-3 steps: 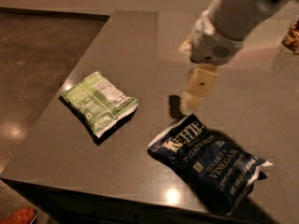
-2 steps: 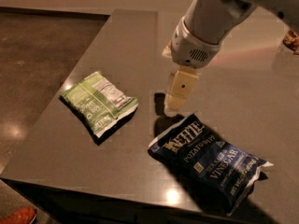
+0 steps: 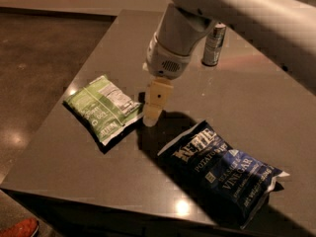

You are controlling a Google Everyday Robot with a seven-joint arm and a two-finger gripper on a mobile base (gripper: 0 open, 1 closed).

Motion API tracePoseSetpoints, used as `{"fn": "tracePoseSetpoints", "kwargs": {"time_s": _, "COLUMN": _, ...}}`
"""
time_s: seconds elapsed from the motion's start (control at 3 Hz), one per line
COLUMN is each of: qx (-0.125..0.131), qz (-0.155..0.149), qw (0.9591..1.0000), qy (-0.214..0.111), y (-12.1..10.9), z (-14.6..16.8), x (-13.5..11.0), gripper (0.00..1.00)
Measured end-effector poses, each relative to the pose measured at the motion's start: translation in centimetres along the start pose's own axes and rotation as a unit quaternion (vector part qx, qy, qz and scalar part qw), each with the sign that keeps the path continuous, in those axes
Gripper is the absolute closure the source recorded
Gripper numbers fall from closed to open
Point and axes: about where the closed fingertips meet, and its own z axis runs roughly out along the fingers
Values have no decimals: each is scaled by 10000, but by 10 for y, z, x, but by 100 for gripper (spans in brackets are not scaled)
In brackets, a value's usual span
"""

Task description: Move green jalapeno chip bag near redbull can

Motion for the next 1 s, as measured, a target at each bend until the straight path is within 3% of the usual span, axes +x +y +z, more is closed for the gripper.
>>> {"fn": "tracePoseSetpoints", "kwargs": {"time_s": 0.67, "qx": -380, "qz": -64, "qw": 9992, "qy": 51, "y": 1, "z": 48, "x": -33, "gripper": 0}}
{"fn": "tracePoseSetpoints", "kwargs": {"time_s": 1.0, "qx": -444, "qz": -95, "qw": 9988, "qy": 172, "y": 1, "z": 57, "x": -39, "gripper": 17}}
